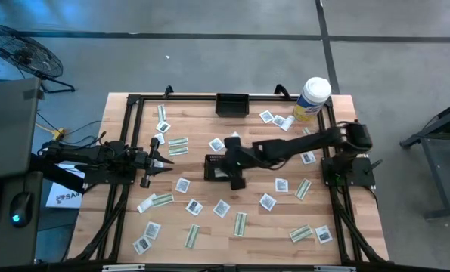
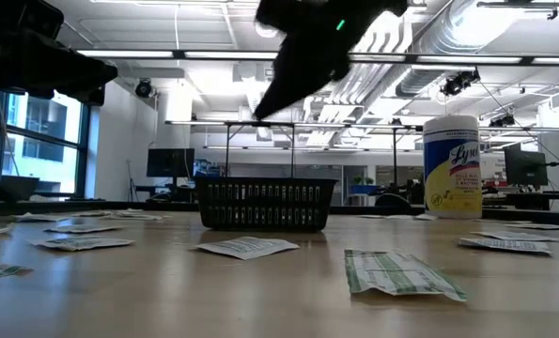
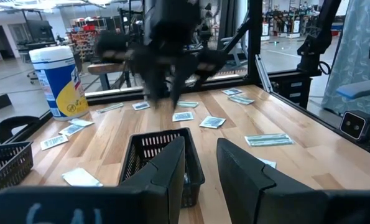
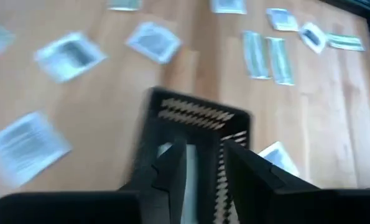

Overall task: Pick & Place First Aid Supplies
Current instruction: Put the towelette pack into the top black basket

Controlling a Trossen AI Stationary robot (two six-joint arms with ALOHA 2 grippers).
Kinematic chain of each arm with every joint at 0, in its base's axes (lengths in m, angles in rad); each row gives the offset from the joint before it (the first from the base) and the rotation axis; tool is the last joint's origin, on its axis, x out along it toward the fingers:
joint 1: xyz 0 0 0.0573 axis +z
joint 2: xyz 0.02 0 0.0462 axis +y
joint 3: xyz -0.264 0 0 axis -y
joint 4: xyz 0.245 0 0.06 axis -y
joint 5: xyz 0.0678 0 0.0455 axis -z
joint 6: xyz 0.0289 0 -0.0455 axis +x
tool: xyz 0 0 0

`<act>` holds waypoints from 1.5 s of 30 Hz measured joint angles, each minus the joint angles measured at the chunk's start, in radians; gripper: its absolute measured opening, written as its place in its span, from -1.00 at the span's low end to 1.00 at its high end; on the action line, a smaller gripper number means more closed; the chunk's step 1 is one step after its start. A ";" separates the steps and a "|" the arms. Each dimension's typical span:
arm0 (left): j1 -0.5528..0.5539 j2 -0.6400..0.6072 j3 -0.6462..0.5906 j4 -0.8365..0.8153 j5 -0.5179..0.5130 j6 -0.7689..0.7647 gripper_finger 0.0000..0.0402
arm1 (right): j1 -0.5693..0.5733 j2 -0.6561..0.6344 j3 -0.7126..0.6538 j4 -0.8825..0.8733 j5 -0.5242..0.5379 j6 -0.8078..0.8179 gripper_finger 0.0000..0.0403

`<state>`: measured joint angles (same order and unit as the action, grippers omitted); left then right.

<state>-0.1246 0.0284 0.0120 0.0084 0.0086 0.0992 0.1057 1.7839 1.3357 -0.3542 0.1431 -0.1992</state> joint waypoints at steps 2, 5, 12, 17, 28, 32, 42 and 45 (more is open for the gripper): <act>0.000 0.000 0.000 0.000 0.000 0.000 -0.54 | 0.042 -0.051 -0.002 -0.076 -0.001 0.019 -0.49; 0.000 0.000 0.000 0.000 0.000 0.000 -0.54 | 0.116 -0.115 -0.025 -0.179 -0.001 0.071 -0.49; 0.000 0.000 0.000 0.000 0.000 0.000 -0.54 | 0.282 -0.200 -0.170 -0.202 -0.004 0.301 -0.49; 0.000 0.000 0.000 0.000 0.000 0.000 -0.54 | 0.367 -0.202 -0.263 -0.156 0.018 0.478 -0.49; 0.000 0.000 0.000 0.000 0.000 0.000 -0.54 | 0.505 -0.175 -0.289 -0.137 0.070 0.790 -0.49; 0.000 0.000 0.000 0.000 0.000 0.000 -0.54 | 0.514 -0.098 -0.190 -0.248 0.069 0.868 -0.49; 0.000 0.000 0.000 0.000 0.000 0.000 -0.54 | 0.512 0.004 -0.003 -0.529 0.099 1.140 -0.49; 0.000 0.000 0.000 0.000 0.000 0.000 -0.54 | 0.506 0.005 -0.005 -0.578 0.110 1.215 -0.49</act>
<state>-0.1246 0.0284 0.0120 0.0082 0.0086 0.0994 0.6118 1.7885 1.3308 -0.9318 0.2534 1.0157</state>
